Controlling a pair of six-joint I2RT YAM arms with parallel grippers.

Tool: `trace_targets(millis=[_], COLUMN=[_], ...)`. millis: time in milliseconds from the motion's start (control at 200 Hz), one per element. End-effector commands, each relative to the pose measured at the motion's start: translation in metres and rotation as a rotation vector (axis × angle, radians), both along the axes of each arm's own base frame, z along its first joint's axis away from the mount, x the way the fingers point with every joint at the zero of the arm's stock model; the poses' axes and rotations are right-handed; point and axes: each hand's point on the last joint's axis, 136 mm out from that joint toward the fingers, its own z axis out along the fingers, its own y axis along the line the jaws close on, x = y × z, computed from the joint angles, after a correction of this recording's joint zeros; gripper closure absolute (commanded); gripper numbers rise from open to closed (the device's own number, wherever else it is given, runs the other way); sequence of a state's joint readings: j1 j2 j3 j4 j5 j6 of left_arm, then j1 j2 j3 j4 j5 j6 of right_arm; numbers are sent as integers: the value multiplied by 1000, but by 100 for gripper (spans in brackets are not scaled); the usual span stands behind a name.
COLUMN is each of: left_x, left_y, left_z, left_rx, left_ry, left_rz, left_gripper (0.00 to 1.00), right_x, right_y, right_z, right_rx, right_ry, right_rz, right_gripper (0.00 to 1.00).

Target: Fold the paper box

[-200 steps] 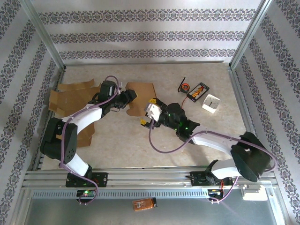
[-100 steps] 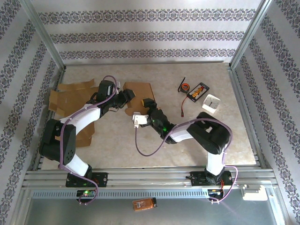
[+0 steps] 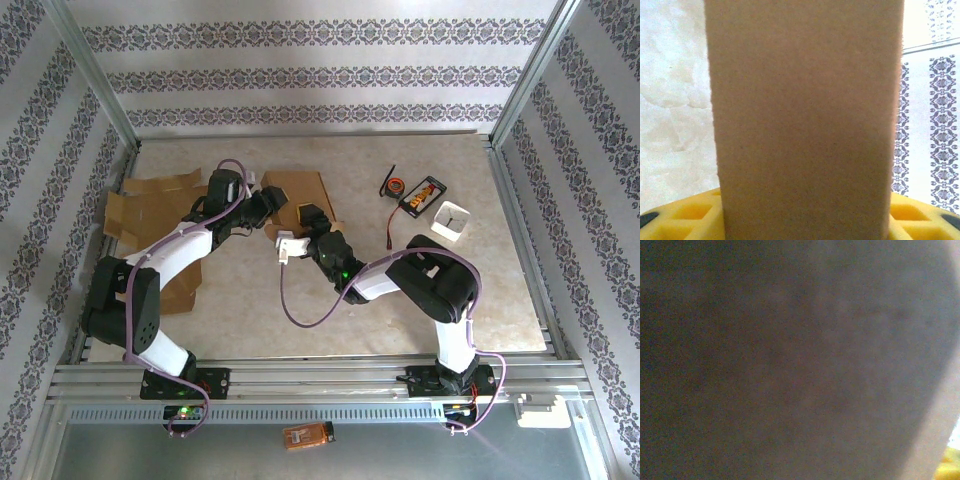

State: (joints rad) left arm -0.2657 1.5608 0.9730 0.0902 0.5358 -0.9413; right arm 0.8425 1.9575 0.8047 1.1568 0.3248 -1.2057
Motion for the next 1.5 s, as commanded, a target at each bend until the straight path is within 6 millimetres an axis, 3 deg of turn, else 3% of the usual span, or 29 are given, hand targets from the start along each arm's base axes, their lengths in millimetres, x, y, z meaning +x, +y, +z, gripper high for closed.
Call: trace_targets(millis=[0, 95, 205, 375, 405, 425, 465, 480, 530, 615, 735, 829, 934, 1059, 1154, 1239, 1324, 1499], left_x=[-3, -2, -2, -12, -16, -19, -25, -26, -34, -45, -57, -62, -62, -59, -57, -55, -53, -47], left_y=[-3, -2, 6, 50, 60, 67, 79, 83, 95, 110, 118, 119, 113, 105, 102, 96, 92, 81], left_z=[25, 34, 47, 85, 92, 97, 105, 107, 114, 118, 112, 105, 93, 83, 76, 70, 61, 38], left_rx=[-39, -34, -16, 199, 270, 311, 400, 433, 523, 633, 700, 687, 633, 580, 554, 511, 494, 465], left_ry=[-38, -61, -103, -265, -299, -316, -357, -370, -400, -419, -412, -395, -365, -342, -325, -320, -299, -275], left_rz=[-26, -24, 5, 122, 142, 155, 172, 176, 187, 187, 173, 180, 170, 148, 149, 139, 123, 77], left_gripper=[39, 33, 29, 24, 23, 23, 21, 20, 18, 16, 14, 14, 13, 14, 13, 14, 13, 14], right_x=[-5, -9, -16, -35, -40, -47, -59, -68, -88, -104, -121, -120, -107, -99, -88, -84, -82, -83], right_y=[-2, -5, -11, -23, -24, -27, -25, -30, -38, -50, -67, -69, -57, -46, -42, -38, -33, -27], right_z=[8, 4, 0, -3, -3, -15, -8, -17, -13, 4, 14, 19, 19, 5, -9, -13, -5, 9], right_rx=[43, 55, 66, 11, -11, -59, -86, -127, -174, -247, -411, -493, -515, -568, -601, -605, -572, -511], right_ry=[2, 38, 78, 194, 245, 320, 429, 513, 713, 898, 1088, 1181, 1214, 1251, 1243, 1244, 1223, 1182], right_rz=[11, 17, 19, 38, 57, 68, 123, 137, 185, 195, 156, 115, 102, 88, 66, 71, 83, 124], right_gripper=[41, 49, 51, 51, 51, 51, 51, 51, 53, 52, 51, 51, 50, 47, 40, 29, 19, 15])
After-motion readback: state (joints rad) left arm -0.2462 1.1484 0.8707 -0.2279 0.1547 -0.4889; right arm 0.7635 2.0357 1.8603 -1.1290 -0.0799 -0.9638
